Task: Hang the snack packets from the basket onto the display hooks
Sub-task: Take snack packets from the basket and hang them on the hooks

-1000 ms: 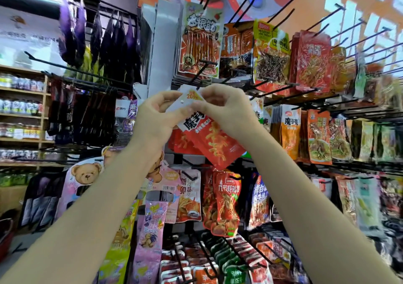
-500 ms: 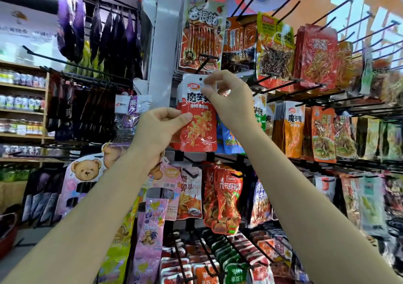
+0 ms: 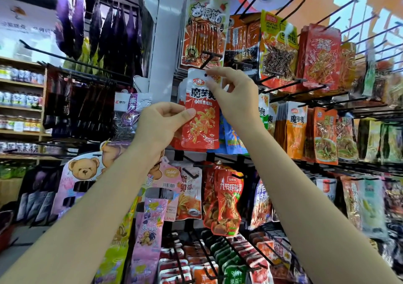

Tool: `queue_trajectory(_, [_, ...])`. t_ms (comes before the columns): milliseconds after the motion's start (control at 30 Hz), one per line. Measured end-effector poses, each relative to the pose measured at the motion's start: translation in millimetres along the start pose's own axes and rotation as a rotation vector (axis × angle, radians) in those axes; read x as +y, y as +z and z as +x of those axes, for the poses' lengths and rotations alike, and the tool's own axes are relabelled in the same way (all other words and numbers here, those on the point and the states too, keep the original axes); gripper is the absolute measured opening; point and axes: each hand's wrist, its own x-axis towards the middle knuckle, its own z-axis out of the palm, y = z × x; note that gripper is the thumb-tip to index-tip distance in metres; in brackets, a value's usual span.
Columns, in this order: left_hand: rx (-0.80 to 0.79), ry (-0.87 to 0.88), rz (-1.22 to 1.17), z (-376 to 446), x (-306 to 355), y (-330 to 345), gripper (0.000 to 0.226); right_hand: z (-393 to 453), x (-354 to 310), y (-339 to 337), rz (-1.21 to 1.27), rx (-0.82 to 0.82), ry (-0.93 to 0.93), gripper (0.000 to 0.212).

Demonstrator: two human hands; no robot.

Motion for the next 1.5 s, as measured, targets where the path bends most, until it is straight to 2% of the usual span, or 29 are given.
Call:
queue_trajectory(200, [0.020, 0.011, 0.013, 1.8, 0.2, -0.7, 0.015, 1.7, -4.1, 2.9, -0.116, 0.000, -0.047, 0.022])
queue_trajectory(333, [0.023, -0.009, 0.032, 2.6, -6.2, -2.4, 0.018, 3.3, 0.1, 7.0, -0.250, -0.055, -0.063, 0.030])
queue_trajectory(433, [0.057, 0.046, 0.124, 1.2, -12.9, -6.7, 0.014, -2.4, 2.4, 6.9, -0.340, -0.042, -0.137, 0.030])
queue_trajectory(467, [0.086, 0.112, 0.239, 0.5, -14.9, -8.1, 0.018, -6.0, 3.7, 2.7, -0.334, -0.021, -0.154, 0.027])
queue_trajectory(533, [0.161, 0.372, 0.624, 0.1, -19.1, -10.2, 0.043, -16.1, 9.7, -11.2, -0.321, -0.003, -0.164, 0.022])
queue_trajectory(567, [0.164, 0.545, 0.806, 0.6, -20.8, -11.3, 0.054, -22.7, 13.9, -19.2, -0.331, -0.014, -0.164, 0.023])
queue_trajectory(633, [0.078, 0.810, 1.064, 5.6, -21.3, -10.1, 0.061, -35.1, 23.9, -32.0, -0.381, -0.070, -0.164, 0.026])
queue_trajectory(700, [-0.014, 0.870, 1.224, 15.4, -25.2, -6.5, 0.060, -44.4, 33.1, -36.6, -0.418, -0.162, -0.152, 0.031])
queue_trajectory(800, [-0.074, 0.779, 1.323, 26.9, -36.6, -3.1, 0.059, -50.0, 38.4, -32.7, -0.436, -0.214, -0.141, 0.036])
queue_trajectory(1000, [-0.093, 0.702, 1.370, 28.2, -47.6, -6.1, 0.059, -47.6, 40.2, -18.2, -0.508, -0.214, -0.163, 0.040])
queue_trajectory(1167, [-0.081, 0.626, 1.268, 15.9, -28.3, -1.8, 0.051, -51.2, 35.6, -33.6, -0.400, -0.262, -0.111, 0.044])
queue_trajectory(1333, [-0.060, 0.798, 0.962, -38.2, -12.9, 38.7, 0.047, -93.0, 34.5, -91.6, -0.275, -0.133, -0.122, 0.035])
queue_trajectory(1400, [-0.130, 0.851, 0.809, -69.1, -21.6, 71.4, 0.041, -122.0, 41.4, -128.9, -0.290, -0.097, -0.109, 0.031])
queue_trajectory(1500, [-0.307, 0.812, 0.663, -120.9, -57.4, 135.3, 0.037, -194.3, 69.2, -197.3, -0.394, -0.082, 0.016, 0.025])
